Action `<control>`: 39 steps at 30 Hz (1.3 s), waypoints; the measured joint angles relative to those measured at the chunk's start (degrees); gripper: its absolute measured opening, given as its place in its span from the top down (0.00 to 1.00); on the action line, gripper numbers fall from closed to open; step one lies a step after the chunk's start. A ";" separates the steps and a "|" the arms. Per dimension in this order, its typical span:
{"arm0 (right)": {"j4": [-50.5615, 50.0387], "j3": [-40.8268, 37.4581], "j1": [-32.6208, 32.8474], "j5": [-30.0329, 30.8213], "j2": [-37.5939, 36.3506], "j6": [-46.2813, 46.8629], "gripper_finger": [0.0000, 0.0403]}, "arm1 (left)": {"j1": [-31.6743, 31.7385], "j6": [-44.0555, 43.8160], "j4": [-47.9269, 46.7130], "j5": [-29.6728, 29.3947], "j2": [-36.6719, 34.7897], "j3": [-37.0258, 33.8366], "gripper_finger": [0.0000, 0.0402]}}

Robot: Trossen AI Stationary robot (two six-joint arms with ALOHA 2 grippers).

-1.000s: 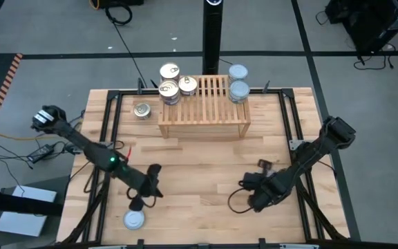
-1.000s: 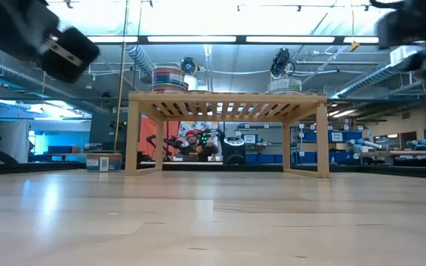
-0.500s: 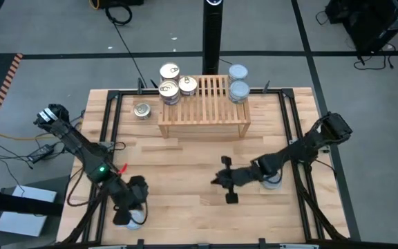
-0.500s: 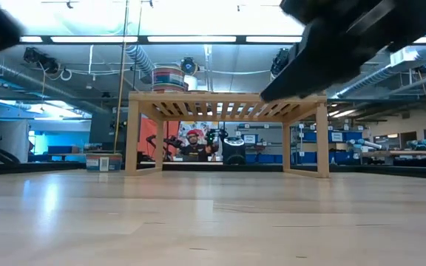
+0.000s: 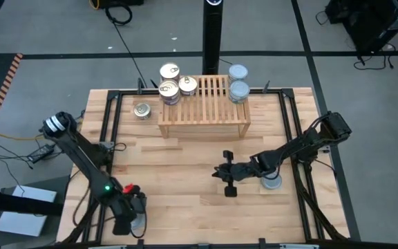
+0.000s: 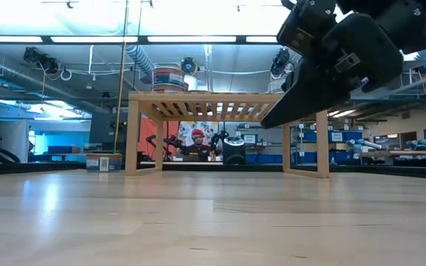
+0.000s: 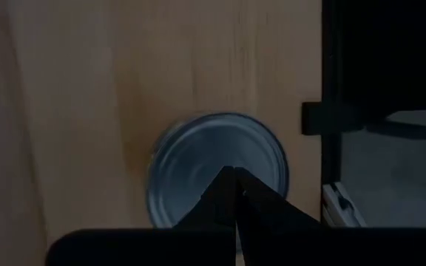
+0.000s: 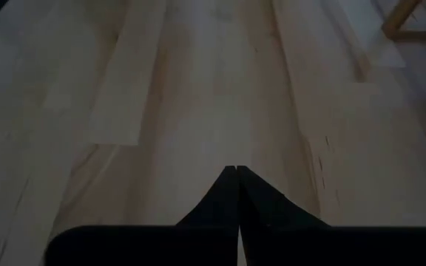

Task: Stack canned seafood by type on shelf
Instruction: Put the green tuna can on the shelf

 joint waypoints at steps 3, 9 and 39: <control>0.00 0.00 0.00 0.00 0.00 -1.14 0.98 | 0.10 -0.02 2.06 -0.01 2.73 0.00 1.00; -0.02 0.00 0.20 -0.01 0.00 0.48 0.98 | 1.73 0.65 1.89 -4.31 6.00 0.20 1.00; 1.30 0.04 0.93 -0.04 0.00 -0.09 0.98 | 29.35 41.35 32.88 -28.88 16.21 -0.20 1.00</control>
